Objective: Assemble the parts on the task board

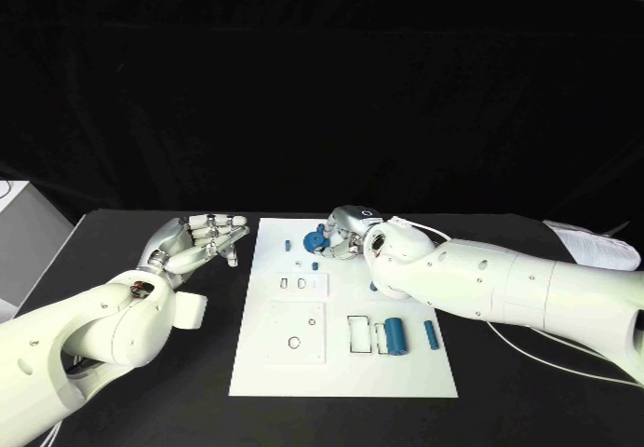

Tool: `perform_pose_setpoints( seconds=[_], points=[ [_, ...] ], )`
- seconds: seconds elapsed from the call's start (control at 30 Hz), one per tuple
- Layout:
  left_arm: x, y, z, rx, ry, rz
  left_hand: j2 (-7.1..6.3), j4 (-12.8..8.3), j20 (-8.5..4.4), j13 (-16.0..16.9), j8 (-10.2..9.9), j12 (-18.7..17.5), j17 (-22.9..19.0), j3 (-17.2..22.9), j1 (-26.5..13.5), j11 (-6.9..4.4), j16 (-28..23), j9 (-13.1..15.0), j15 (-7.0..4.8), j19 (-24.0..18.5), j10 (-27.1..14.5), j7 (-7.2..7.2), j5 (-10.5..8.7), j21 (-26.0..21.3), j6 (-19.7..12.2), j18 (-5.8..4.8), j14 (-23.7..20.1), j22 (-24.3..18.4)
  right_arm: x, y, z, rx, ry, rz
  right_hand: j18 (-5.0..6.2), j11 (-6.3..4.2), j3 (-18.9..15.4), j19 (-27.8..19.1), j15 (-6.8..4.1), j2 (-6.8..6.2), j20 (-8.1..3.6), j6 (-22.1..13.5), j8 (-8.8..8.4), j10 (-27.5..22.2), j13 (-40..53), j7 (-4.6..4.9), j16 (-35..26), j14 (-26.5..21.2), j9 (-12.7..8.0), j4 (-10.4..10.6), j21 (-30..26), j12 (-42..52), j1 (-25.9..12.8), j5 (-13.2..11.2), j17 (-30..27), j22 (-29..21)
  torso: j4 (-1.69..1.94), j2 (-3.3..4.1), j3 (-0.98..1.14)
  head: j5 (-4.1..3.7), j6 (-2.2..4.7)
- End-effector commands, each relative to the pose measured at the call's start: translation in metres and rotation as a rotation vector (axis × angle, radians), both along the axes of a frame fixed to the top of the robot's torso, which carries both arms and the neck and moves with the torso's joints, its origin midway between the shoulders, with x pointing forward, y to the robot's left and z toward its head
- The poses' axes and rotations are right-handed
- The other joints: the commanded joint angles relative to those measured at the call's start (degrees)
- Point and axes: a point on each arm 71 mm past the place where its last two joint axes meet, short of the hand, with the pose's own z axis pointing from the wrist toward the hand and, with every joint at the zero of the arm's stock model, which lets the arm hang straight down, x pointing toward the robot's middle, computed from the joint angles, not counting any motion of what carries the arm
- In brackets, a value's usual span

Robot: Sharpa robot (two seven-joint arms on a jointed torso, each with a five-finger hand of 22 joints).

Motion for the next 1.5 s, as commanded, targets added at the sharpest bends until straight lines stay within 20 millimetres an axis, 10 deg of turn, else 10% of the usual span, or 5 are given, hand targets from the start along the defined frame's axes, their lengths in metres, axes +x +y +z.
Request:
perform_pose_setpoints(
  seconds=[0.03,0.53,0.93,1.33,1.5],
  points=[
    [0.0,-0.001,0.001,-0.004,-0.006,-0.013,-0.14,-0.01,0.02,0.01,-0.21,-0.2,0.03,0.32,-0.34,0.16,0.26,0.06,0.11,-0.63,-0.55,0.04,-0.05,0.31,-0.36,0.87,-0.28,0.09,-0.004,-0.001,-0.004,-0.019,0.017,0.011,-0.39,0.01,0.12,6.0,0.07,0.12,0.26,-0.32,-0.14,5.99,15.06,-0.04,0.36,5.97,-0.02,-0.06,0.13,0.12,-0.25,0.15,15.07,15.08,-0.01,-0.02,0.01,0.08,0.01],
    [0.001,0.001,0.0,-0.002,-0.006,-0.005,-0.14,-0.01,0.02,0.01,-0.21,-0.2,0.03,0.32,-0.34,0.16,0.26,0.06,0.11,-0.63,-0.55,0.04,-0.05,0.31,-0.36,0.87,-0.28,0.09,-0.019,-0.031,0.016,0.092,-0.107,0.013,-0.39,-0.06,1.01,6.0,-0.07,-0.3,0.1,0.08,-0.14,5.99,15.06,-0.09,0.36,5.97,-0.03,-0.32,0.13,0.12,1.34,1.03,15.07,15.08,-0.36,-0.13,0.1,0.04,0.54],
    [0.005,0.004,-0.004,-0.001,0.0,0.004,-0.15,0.02,0.07,0.04,-0.19,-0.11,-0.01,0.33,-0.57,0.21,0.24,0.11,0.18,-0.76,-0.52,0.11,-0.06,0.41,-0.34,0.85,-0.38,0.13,-0.022,-0.119,0.04,0.353,-0.004,0.07,0.26,0.12,3.71,4.73,-0.14,-3.01,0.0,0.01,-0.45,5.91,14.98,0.18,0.36,5.97,-0.29,-2.84,-1.91,0.04,14.37,-3.19,15.07,12.85,-1.1,-0.67,0.7,-1.35,1.53],
    [0.004,0.003,-0.011,-0.001,0.015,-0.001,-0.08,-0.01,0.11,0.17,-0.05,0.16,-0.08,0.4,-0.7,0.15,0.2,0.21,0.17,-0.92,-0.03,0.12,-0.06,0.49,-0.11,0.87,-0.49,0.15,-0.019,-0.198,0.034,0.223,0.024,-0.018,0.12,0.24,3.73,5.03,0.0,-4.32,0.22,-0.48,-0.65,5.99,15.06,0.17,0.36,5.97,-0.49,-4.02,-1.47,0.12,17.64,-1.7,15.07,13.36,-1.45,-0.8,1.47,-2.85,1.89],
    [0.004,0.003,-0.013,0.0,0.018,-0.003,-0.07,-0.1,0.1,0.28,-0.02,0.38,-0.1,0.45,-0.72,0.05,0.22,0.26,0.12,-1.0,0.4,0.07,-0.06,0.56,-0.06,0.88,-0.5,0.18,-0.018,-0.203,0.027,0.168,0.042,-0.023,0.14,0.14,3.57,4.99,-0.12,-4.45,0.14,-0.7,-0.78,5.99,15.06,0.08,0.36,5.97,-0.55,-3.97,-1.54,0.12,17.63,-1.87,15.07,13.29,-1.34,-0.76,1.4,-2.77,1.66]
  ],
)
